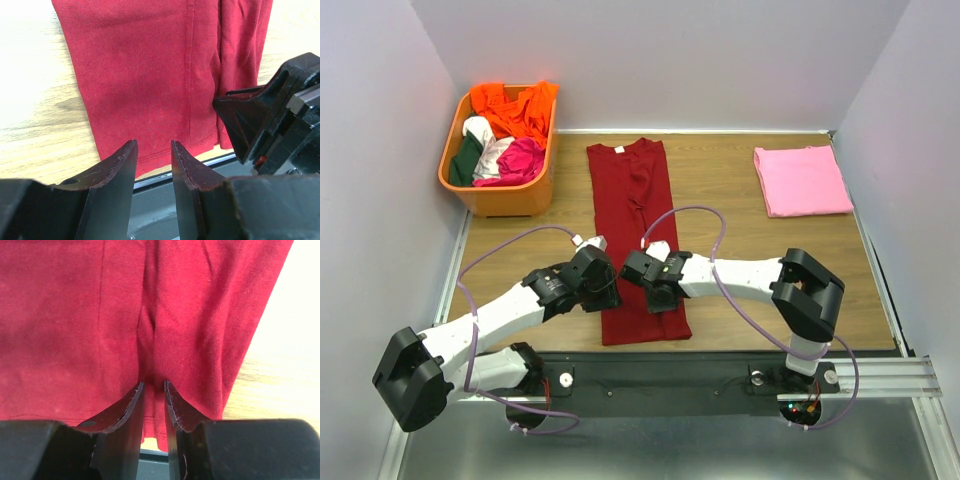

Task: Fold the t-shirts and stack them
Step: Fold the tshirt

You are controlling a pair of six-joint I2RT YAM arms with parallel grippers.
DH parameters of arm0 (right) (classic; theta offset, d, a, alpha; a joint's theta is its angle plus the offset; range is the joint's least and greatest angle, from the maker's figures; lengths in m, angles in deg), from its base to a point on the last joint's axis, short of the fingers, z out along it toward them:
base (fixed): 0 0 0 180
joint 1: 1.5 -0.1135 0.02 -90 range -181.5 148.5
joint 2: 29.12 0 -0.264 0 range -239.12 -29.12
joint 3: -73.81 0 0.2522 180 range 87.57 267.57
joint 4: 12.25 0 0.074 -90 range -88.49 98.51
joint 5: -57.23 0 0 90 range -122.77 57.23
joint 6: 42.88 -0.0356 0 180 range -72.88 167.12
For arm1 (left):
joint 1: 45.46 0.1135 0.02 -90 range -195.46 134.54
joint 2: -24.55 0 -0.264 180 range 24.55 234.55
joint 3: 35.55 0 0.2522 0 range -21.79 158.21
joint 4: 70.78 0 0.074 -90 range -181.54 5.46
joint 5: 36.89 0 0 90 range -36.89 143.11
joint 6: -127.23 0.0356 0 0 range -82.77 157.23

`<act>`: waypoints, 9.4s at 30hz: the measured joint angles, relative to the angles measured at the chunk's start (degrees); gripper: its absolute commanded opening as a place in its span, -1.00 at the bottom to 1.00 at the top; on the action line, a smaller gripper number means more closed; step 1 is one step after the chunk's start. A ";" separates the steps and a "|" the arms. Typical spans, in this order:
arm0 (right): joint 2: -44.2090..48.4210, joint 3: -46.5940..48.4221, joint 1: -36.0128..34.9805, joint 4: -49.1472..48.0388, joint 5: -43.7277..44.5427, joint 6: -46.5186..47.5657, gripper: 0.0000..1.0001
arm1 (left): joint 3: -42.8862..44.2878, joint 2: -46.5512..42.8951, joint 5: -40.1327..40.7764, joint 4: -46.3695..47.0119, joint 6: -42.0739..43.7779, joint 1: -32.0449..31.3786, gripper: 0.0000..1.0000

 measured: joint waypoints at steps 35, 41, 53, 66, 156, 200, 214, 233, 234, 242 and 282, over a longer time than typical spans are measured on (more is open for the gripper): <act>-0.31 4.07 0.00 2.45 -1.68 -0.63 -0.97 | 0.00 0.66 -1.84 1.09 0.02 0.00 -0.11; -0.33 4.07 0.00 2.47 -2.10 -0.79 -0.63 | -0.26 0.85 -3.08 1.92 0.00 0.00 -0.11; 9.35 1.22 -0.02 2.10 -4.44 -1.51 -0.66 | -1.64 0.83 -4.76 2.56 -0.68 0.00 -0.11; 6.97 -11.10 -0.02 -3.76 -12.17 -2.69 -0.72 | -6.34 4.98 -8.94 5.46 -0.90 0.00 -0.11; 9.09 -15.67 3.32 -2.80 -14.19 -8.98 -0.73 | -3.85 11.69 -7.80 -6.75 -2.99 -0.17 -0.63; -2.47 21.18 30.91 8.13 -13.31 17.27 -0.99 | 29.73 28.41 1.62 -6.80 11.61 18.03 -1.00; -17.25 37.11 33.92 8.24 -14.71 23.87 -0.99 | 34.42 36.98 0.44 -1.99 16.83 23.91 -1.00; -22.56 38.97 35.01 6.36 -13.62 25.88 -0.61 | 37.33 45.18 -0.83 3.98 21.49 25.53 -0.32; -22.56 38.97 35.01 6.32 -13.49 26.18 -0.37 | 37.33 45.18 -0.83 4.31 21.64 25.53 -0.16; -19.96 36.20 35.63 4.55 -12.13 32.54 0.41 | 37.31 42.32 0.55 3.56 22.64 26.25 0.61; -22.29 30.58 27.06 -12.09 -4.31 62.66 1.00 | 14.51 34.07 0.33 16.79 7.69 15.74 -0.49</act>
